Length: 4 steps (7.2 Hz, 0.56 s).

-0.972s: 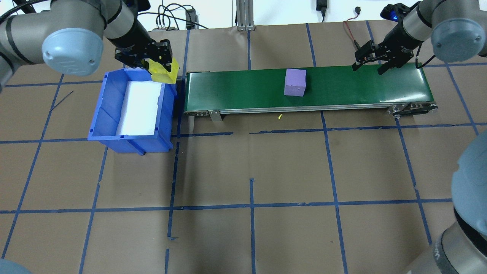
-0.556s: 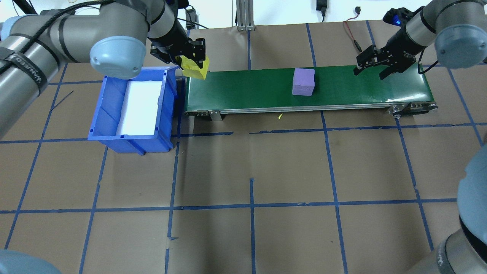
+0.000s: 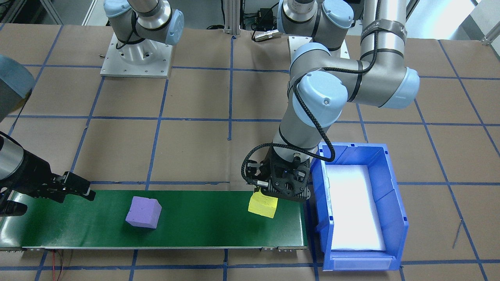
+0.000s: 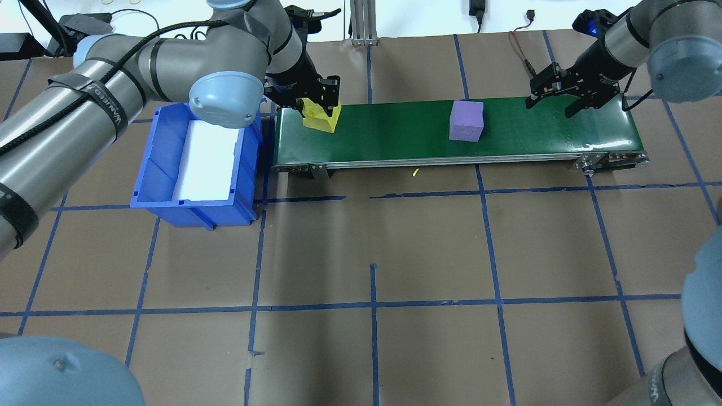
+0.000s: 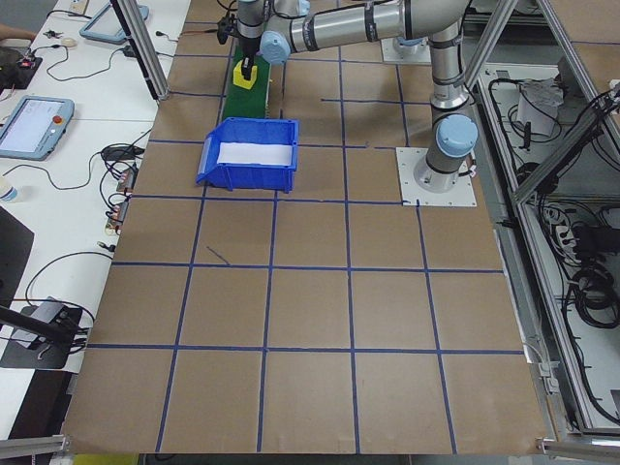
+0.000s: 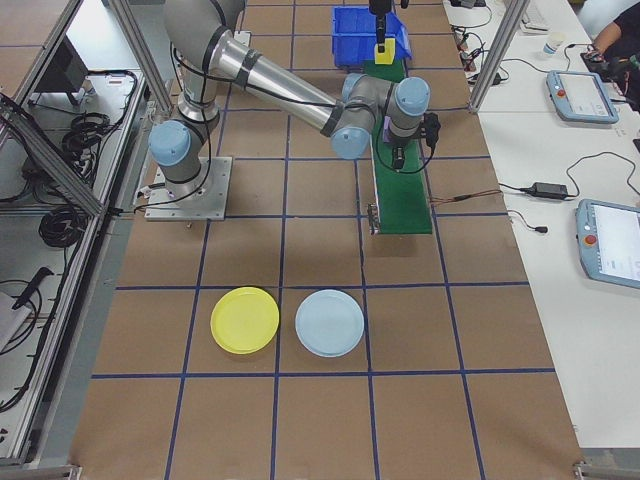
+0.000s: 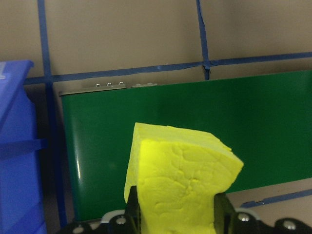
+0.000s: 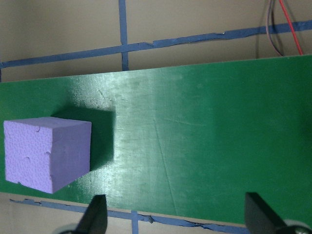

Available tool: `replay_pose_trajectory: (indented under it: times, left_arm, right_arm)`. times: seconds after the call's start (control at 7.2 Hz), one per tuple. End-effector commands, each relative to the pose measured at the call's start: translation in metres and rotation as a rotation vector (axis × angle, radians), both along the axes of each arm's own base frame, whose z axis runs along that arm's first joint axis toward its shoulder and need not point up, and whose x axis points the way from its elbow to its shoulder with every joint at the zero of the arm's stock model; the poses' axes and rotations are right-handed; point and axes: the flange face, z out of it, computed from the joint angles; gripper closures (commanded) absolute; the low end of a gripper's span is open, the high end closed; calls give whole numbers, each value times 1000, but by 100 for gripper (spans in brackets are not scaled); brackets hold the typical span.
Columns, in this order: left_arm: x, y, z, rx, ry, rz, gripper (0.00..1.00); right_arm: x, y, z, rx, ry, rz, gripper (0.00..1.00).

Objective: Move block left to right into plate

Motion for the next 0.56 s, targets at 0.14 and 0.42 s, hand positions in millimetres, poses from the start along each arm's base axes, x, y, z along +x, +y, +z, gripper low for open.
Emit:
replay_pose_trajectory:
  times: [0.14, 0.42]
  left_arm:
    - [-4, -4, -52, 24, -11, -10, 65]
    - [-4, -10, -60, 6, -10, -9, 60]
  right_arm:
    - [-1, -6, -2, 3, -3, -54, 0]
    - [4, -13, -14, 58, -16, -158, 1]
